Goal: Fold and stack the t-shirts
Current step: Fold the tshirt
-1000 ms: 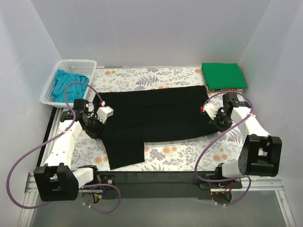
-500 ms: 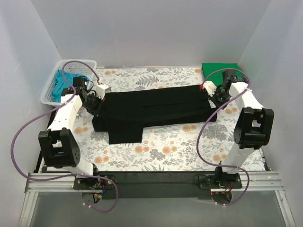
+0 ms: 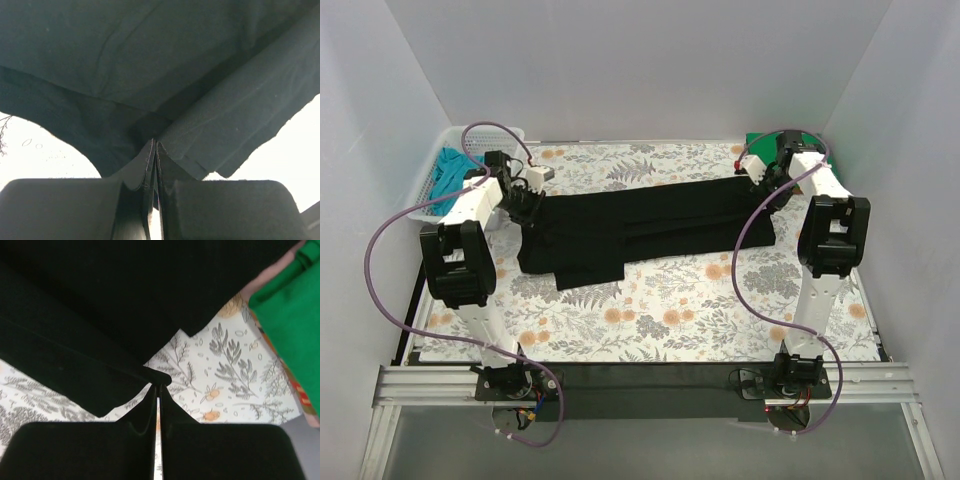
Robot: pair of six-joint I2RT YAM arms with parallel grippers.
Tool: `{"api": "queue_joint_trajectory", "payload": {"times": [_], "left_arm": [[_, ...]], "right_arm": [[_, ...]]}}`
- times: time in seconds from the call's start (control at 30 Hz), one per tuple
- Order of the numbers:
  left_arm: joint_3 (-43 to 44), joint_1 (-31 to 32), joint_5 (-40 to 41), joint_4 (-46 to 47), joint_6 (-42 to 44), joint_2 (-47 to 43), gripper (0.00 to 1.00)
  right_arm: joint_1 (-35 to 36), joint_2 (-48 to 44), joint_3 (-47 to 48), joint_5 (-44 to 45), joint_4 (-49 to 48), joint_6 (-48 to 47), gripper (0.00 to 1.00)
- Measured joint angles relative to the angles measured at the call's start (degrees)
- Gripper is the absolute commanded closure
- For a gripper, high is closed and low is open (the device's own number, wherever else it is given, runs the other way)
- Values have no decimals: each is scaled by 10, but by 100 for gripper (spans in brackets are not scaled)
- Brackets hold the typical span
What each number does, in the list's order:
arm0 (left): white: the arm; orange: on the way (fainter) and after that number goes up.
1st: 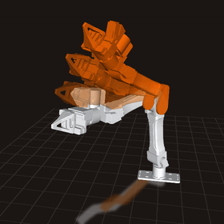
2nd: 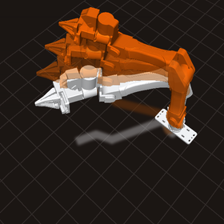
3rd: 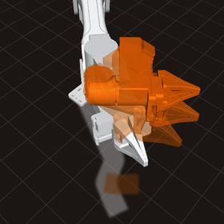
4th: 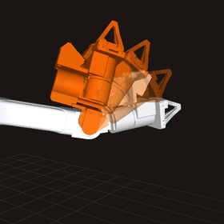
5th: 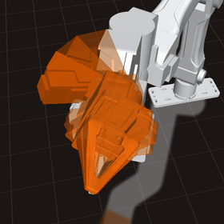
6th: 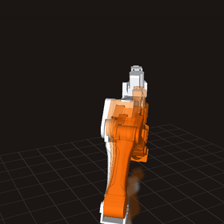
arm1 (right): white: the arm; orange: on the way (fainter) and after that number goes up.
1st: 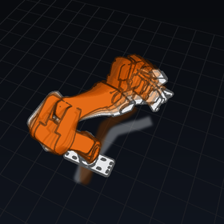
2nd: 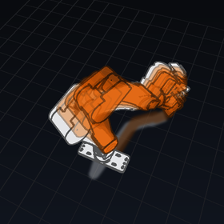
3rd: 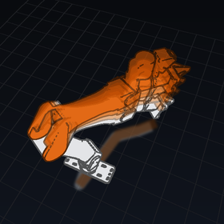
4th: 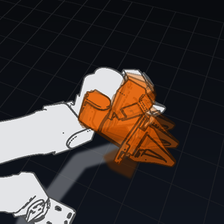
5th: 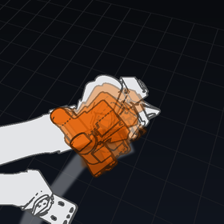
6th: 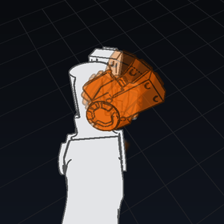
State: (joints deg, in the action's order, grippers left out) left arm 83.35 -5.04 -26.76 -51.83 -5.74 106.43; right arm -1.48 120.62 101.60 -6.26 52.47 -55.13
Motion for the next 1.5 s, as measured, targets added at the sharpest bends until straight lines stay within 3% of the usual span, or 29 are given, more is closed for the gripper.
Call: {"api": "queue_joint_trajectory", "payload": {"times": [0.53,1.23,1.27,1.3,1.33,1.37,1.43,1.5], "left_arm": [[43,-9,-3,19,-18,35,100],[46,-9,2,45,-32,75,100],[46,-9,2,47,-33,77,100],[46,-9,3,47,-34,79,96],[46,-9,3,49,-35,80,81],[47,-9,4,50,-37,83,75],[52,-9,6,51,-46,88,65],[59,-9,6,50,-55,89,60]], "right_arm": [[15,63,73,14,3,10,99],[16,81,82,20,3,12,99],[16,82,82,21,3,12,94],[16,82,82,22,3,13,83],[16,83,83,23,3,16,71],[16,84,84,27,3,20,56],[16,89,92,33,4,28,50],[16,92,101,33,6,33,48]]}}
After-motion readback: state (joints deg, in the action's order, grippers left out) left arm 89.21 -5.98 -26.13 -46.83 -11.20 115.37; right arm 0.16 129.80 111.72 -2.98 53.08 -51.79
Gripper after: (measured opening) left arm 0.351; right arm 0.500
